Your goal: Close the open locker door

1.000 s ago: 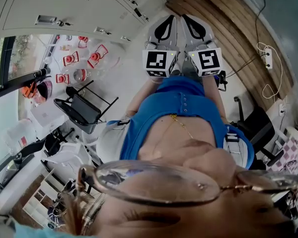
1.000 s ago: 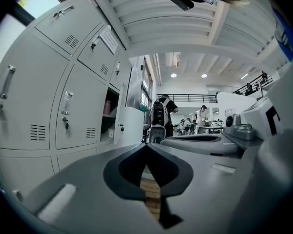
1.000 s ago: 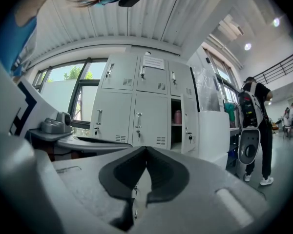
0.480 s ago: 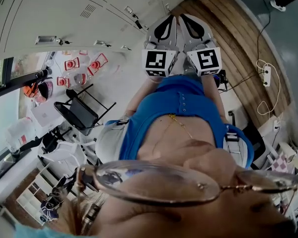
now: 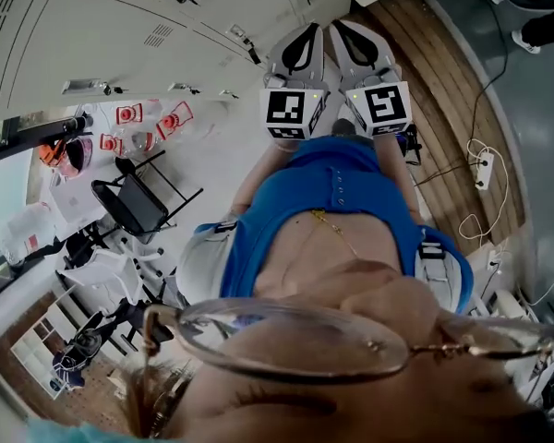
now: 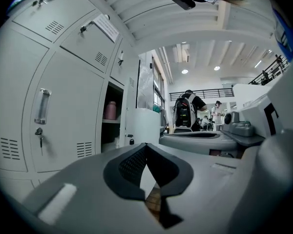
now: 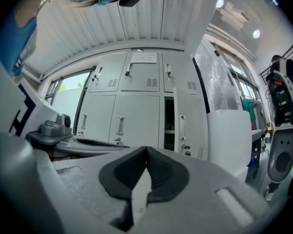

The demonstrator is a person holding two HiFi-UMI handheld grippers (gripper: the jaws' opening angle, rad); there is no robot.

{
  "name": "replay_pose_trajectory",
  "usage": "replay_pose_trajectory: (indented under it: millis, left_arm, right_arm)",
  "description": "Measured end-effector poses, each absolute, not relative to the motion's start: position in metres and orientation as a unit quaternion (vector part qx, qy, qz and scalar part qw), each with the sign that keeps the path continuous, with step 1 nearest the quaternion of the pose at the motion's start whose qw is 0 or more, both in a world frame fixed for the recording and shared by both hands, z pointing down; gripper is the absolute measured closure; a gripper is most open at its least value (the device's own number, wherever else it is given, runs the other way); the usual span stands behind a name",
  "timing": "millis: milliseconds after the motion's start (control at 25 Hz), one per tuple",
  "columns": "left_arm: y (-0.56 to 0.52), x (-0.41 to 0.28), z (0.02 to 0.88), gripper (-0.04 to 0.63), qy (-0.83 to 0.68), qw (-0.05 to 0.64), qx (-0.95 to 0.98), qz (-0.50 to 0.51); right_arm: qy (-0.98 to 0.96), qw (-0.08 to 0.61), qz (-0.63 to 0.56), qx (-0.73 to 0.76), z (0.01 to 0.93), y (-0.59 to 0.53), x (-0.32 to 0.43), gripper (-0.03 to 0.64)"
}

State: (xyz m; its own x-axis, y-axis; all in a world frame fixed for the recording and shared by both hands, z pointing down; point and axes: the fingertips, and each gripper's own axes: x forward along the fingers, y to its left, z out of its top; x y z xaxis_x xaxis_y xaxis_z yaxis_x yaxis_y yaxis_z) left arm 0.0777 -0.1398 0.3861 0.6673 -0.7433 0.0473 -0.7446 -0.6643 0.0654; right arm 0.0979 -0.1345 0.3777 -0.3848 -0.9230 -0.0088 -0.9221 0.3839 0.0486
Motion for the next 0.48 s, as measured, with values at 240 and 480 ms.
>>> replay_pose_trajectory:
  millis: [240, 480]
  left_arm:
    - [-0.166, 0.095, 0.39, 0.595, -0.443, 0.051, 0.895, -0.003]
    - [-0.187, 0.094, 0.391, 0.595, -0.468, 0.052, 0.882, -0.003]
  right_arm:
    - [-0.852, 0.018, -0.033, 0.522, 0.378, -0.161, 0.118, 0.615]
    - [-0.859, 0.022, -0.031, 0.51, 0.378, -0.187, 0.129, 0.615]
